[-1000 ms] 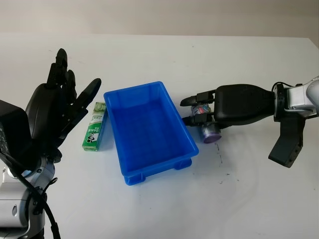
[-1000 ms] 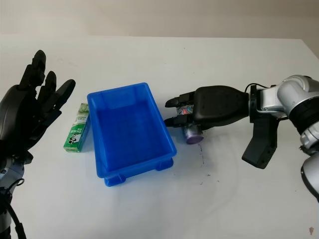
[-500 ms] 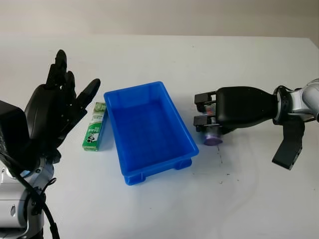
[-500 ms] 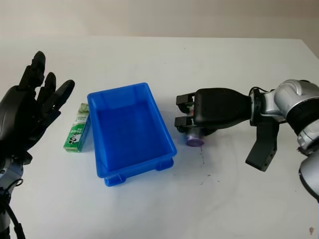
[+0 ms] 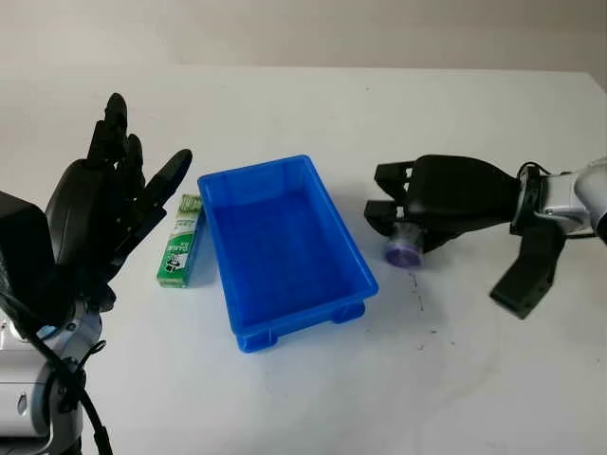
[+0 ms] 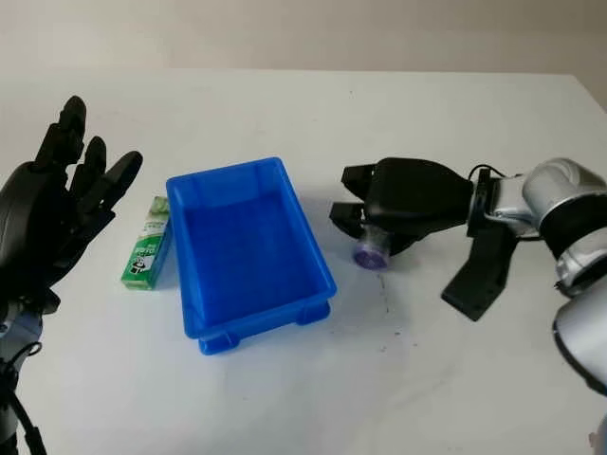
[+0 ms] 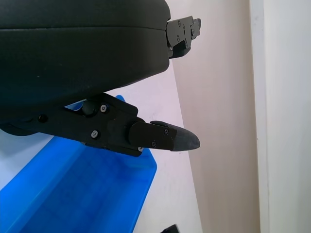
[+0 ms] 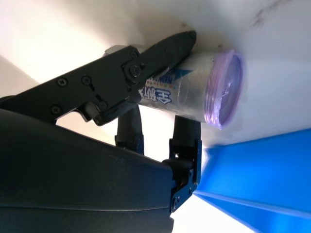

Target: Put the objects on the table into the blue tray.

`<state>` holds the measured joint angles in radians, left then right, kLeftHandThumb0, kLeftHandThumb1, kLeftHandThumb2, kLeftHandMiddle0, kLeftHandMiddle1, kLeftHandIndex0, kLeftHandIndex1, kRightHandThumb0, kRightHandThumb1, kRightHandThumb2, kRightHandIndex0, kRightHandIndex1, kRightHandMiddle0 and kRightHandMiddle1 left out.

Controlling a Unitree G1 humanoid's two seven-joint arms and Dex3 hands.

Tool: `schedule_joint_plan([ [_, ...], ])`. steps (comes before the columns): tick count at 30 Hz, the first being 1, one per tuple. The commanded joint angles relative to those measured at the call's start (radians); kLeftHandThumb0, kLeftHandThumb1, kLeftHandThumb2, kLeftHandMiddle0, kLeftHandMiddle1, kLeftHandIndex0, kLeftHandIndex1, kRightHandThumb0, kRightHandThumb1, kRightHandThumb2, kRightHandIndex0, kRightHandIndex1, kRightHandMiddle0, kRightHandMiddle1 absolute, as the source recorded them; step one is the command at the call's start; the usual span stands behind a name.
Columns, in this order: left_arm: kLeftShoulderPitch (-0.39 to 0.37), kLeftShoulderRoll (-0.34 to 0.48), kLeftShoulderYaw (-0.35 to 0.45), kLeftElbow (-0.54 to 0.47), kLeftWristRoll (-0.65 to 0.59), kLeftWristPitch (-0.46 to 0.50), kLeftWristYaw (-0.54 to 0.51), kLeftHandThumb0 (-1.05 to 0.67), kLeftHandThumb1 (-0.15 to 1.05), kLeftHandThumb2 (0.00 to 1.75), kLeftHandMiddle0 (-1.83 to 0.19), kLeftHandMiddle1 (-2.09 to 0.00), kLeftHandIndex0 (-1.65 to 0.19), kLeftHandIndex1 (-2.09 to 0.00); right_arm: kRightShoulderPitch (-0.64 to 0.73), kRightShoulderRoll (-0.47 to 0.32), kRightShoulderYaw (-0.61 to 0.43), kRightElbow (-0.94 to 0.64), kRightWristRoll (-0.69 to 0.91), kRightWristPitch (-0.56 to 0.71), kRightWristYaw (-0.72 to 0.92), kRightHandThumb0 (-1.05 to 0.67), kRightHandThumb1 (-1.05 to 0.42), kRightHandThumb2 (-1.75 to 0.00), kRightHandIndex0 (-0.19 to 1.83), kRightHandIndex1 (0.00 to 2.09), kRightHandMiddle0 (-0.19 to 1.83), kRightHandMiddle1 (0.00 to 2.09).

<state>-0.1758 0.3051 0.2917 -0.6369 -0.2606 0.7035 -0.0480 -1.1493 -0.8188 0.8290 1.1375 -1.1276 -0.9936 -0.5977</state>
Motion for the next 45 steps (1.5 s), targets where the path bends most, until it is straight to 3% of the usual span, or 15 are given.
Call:
schedule_joint_plan([
  [1,0.002,0.003,0.013,-0.018,-0.008,0.004,-0.002,-0.48,1.05,0.2,0.19,-0.01,0.19,0.0,0.019,0.014,-0.087,0.026,0.119,-0.001,0.12,-0.27,-1.0,-0.07,0.93,2.09,0.63,2.09],
  [4,0.004,0.007,0.012,-0.016,-0.003,0.003,-0.004,-0.48,1.05,0.2,0.19,-0.01,0.19,0.0,0.031,0.028,-0.199,0.024,0.297,0.017,0.314,-0.18,-0.98,-0.06,0.92,2.09,0.79,2.09],
  [12,0.0,0.007,0.013,-0.008,0.0,0.001,-0.004,-0.49,1.05,0.19,0.19,-0.04,0.19,0.0,0.053,0.048,-0.419,-0.114,0.622,0.142,0.719,-0.08,-0.98,-0.06,0.89,2.09,0.84,2.09],
  [24,-0.001,0.013,0.008,-0.016,0.004,0.008,-0.002,-0.49,1.05,0.19,0.19,-0.04,0.19,0.0,0.05,0.084,-0.578,-0.34,0.737,0.181,0.788,-0.1,-0.97,-0.06,1.06,2.09,0.92,2.09],
  [34,-0.005,0.003,0.009,-0.01,-0.004,0.003,-0.001,-0.49,1.05,0.19,0.19,-0.02,0.19,0.0,0.054,0.224,-0.602,-0.543,0.762,0.188,0.812,-0.17,-0.97,-0.07,1.27,2.09,1.14,2.09],
  [45,-0.003,-0.003,0.016,-0.032,-0.011,0.021,0.014,-0.46,1.05,0.21,0.19,0.0,0.19,0.0,0.057,0.345,-0.548,-0.425,0.69,0.06,0.79,-0.23,-0.98,-0.12,1.23,2.09,1.12,2.09],
])
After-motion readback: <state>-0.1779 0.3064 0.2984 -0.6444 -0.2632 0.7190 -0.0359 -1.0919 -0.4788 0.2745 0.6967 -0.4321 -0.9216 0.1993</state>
